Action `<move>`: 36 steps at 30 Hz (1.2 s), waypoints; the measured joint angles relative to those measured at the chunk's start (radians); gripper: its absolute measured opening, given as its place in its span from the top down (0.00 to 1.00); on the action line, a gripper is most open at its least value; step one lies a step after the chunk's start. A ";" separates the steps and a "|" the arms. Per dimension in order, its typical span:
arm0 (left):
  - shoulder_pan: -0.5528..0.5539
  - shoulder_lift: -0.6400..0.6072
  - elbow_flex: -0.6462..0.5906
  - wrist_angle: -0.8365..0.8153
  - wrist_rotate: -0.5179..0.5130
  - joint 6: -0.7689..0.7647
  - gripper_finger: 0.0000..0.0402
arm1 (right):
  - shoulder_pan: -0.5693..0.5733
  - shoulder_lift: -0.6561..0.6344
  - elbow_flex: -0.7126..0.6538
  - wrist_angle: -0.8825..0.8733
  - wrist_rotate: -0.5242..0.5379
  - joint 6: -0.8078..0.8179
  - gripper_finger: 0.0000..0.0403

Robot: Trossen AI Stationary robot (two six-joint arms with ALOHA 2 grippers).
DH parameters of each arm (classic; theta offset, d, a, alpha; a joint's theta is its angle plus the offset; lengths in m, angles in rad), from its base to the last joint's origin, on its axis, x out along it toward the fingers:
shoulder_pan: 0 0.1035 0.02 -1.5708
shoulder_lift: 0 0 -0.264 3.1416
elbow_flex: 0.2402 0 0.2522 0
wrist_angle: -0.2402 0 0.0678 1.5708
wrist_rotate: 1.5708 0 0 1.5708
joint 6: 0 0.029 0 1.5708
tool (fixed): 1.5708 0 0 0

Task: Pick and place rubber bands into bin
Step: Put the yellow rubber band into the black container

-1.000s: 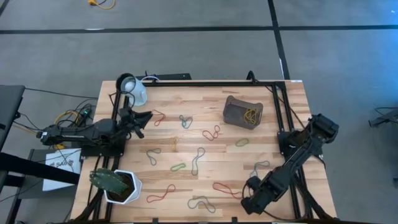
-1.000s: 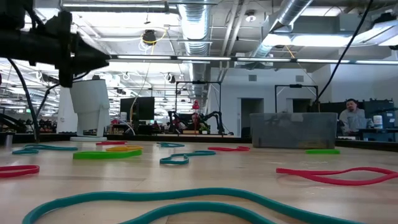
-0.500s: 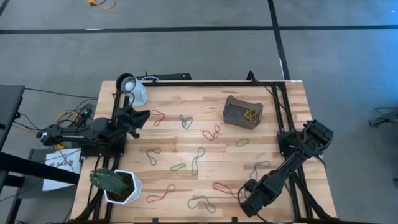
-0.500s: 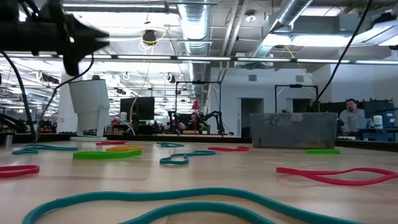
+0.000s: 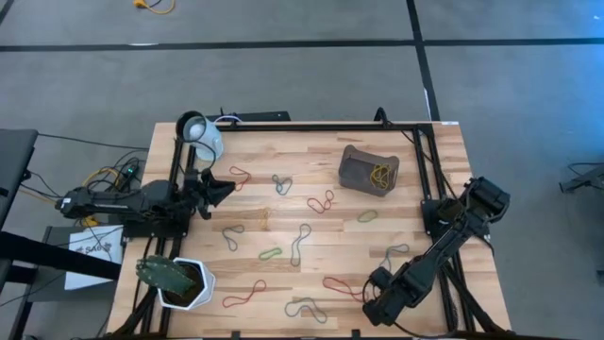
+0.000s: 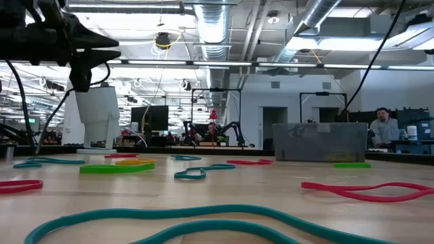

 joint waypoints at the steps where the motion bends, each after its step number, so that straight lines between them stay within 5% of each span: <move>1: -0.002 0.004 0.000 0.005 0.003 0.000 0.78 | -0.001 0.010 0.000 0.004 0.000 0.001 0.78; 12: -0.005 0.007 0.000 0.012 -0.002 -0.009 0.78 | -0.044 0.091 0.007 -0.007 -0.005 0.018 0.79; 18: -0.005 0.007 0.000 0.015 -0.003 -0.021 0.78 | -0.033 0.103 0.009 -0.022 0.010 0.018 0.93; 25: -0.005 0.007 0.000 0.113 0.008 -0.064 0.78 | 0.019 0.097 0.059 -0.080 0.196 -0.078 0.99; 30: -0.005 0.008 0.030 0.230 0.063 -0.003 0.78 | 0.022 0.104 0.168 -0.338 0.290 -0.087 1.00; 36: -0.004 0.110 0.247 -0.135 -0.091 0.073 0.83 | 0.027 0.100 0.284 -0.620 0.310 -0.087 1.00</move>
